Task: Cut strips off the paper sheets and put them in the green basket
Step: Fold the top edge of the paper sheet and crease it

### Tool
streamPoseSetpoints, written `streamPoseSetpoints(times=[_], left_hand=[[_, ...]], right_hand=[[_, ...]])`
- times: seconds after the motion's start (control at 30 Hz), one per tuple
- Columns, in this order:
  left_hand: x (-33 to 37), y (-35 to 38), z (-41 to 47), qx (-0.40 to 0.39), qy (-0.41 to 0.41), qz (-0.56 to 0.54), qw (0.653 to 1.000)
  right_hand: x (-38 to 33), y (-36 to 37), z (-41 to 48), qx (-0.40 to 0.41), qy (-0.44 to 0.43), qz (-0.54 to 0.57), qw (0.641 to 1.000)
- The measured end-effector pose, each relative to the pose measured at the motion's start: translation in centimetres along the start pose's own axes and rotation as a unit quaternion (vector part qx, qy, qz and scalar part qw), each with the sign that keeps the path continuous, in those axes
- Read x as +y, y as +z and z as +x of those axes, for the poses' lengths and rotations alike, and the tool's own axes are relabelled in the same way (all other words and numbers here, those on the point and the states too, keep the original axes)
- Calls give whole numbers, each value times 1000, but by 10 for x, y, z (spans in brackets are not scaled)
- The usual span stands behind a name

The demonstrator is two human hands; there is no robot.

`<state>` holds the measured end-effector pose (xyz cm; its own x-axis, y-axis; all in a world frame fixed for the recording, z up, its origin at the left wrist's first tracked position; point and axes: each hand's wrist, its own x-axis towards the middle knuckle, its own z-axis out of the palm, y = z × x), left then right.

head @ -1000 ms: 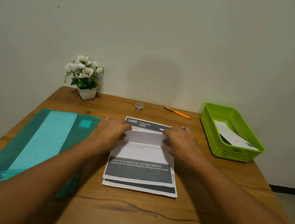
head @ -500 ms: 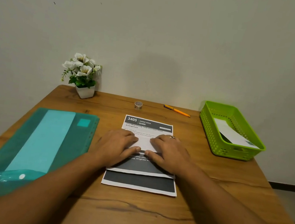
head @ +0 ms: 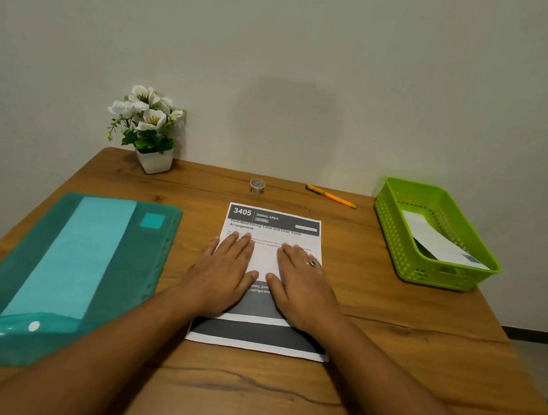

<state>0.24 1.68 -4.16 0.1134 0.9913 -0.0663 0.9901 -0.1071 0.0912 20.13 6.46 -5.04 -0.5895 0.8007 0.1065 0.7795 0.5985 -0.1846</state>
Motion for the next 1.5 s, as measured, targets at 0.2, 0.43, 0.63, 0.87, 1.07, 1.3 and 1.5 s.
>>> streamPoseSetpoints(times=[0.2,0.43,0.63,0.87,1.07,1.3,1.5], left_hand=[[-16,-6,-3,-35,-48,11,998],[-27,-33,-1,-21,-29,43,998],[-39,-52,16,-76,-22,-7,997],[-45,-59,39,-131,-29,-14,991],[-35,-62,31,-89,-31,-57,994],[-18,-56,10,67,17,13,998],[2,-45,4,142,21,70,987]], right_hand=[[37,-11,-18,-19,52,-17,998],[42,-23,-15,-43,69,-9,997],[42,-42,-8,-84,74,5,994],[38,-50,1,-109,85,12,990],[37,-53,6,-111,84,19,990],[4,-62,15,-43,24,-23,999],[-27,-54,31,0,-27,-67,997]])
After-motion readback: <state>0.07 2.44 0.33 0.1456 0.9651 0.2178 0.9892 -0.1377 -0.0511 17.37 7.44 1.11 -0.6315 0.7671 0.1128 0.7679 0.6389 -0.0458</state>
